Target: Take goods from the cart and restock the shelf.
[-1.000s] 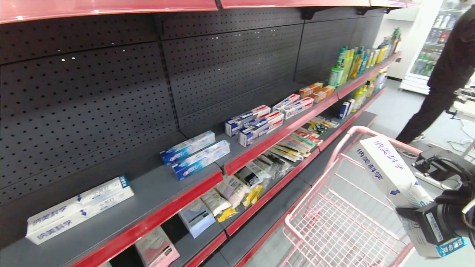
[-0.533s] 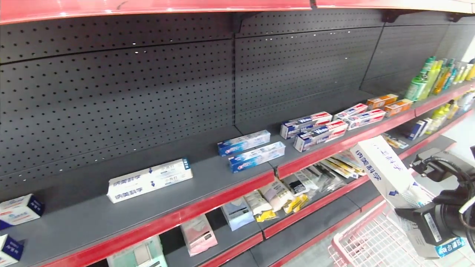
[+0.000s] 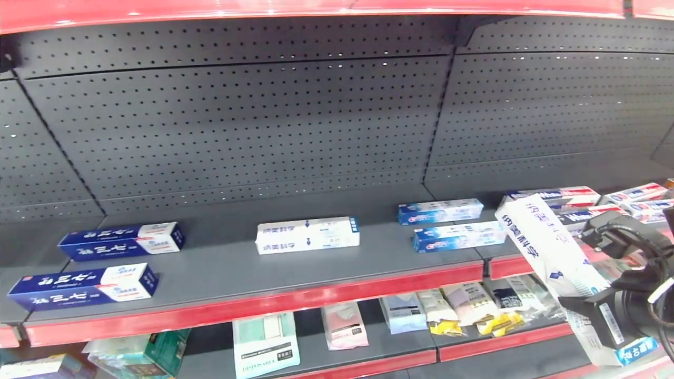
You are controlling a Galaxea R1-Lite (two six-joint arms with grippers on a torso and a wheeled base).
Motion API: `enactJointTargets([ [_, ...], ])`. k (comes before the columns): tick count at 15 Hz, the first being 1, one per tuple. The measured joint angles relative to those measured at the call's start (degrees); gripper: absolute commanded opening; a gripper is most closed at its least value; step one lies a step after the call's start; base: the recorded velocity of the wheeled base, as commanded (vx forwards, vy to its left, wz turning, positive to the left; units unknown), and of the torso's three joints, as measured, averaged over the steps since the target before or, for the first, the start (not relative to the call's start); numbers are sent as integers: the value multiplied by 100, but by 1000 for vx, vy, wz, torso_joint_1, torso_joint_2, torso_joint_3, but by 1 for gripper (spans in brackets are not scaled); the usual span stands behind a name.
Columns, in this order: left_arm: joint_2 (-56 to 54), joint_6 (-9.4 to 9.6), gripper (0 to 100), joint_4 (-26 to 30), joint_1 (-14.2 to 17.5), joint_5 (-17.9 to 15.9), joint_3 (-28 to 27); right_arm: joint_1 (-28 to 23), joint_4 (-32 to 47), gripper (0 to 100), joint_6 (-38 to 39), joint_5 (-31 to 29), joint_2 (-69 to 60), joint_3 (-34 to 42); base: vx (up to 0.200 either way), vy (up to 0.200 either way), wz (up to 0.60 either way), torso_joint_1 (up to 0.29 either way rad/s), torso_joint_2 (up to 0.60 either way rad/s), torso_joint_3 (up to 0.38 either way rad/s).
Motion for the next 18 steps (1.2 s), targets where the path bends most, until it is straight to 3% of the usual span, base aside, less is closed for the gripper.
enactJointTargets([
  [9, 6, 44, 100, 0, 5, -13, 0, -35, -7, 0, 343, -38, -696, 246, 0, 0, 0, 0, 0, 0],
  [10, 12, 79, 100, 0, 0, -57, 0, -37, 1, 0, 450, -21, -884, 352, 0, 0, 0, 0, 0, 0],
  [12, 28, 351, 100, 0, -5, -360, -5, -39, 48, 0, 644, -22, -1373, 535, 0, 0, 0, 0, 0, 0],
  [14, 43, 360, 100, -5, -9, -393, -21, -52, 323, 0, 736, -35, -1813, 634, 0, 0, 0, 0, 0, 0],
  [16, 144, 233, 100, 18, -9, -357, -195, -174, 458, 0, 738, -21, -2075, 566, 0, 0, 0, 0, 0, 0],
  [18, 677, -176, 100, 16, -9, -262, -956, -300, 461, 0, 736, -10, -2204, 458, 0, 0, 0, 0, 0, 0],
])
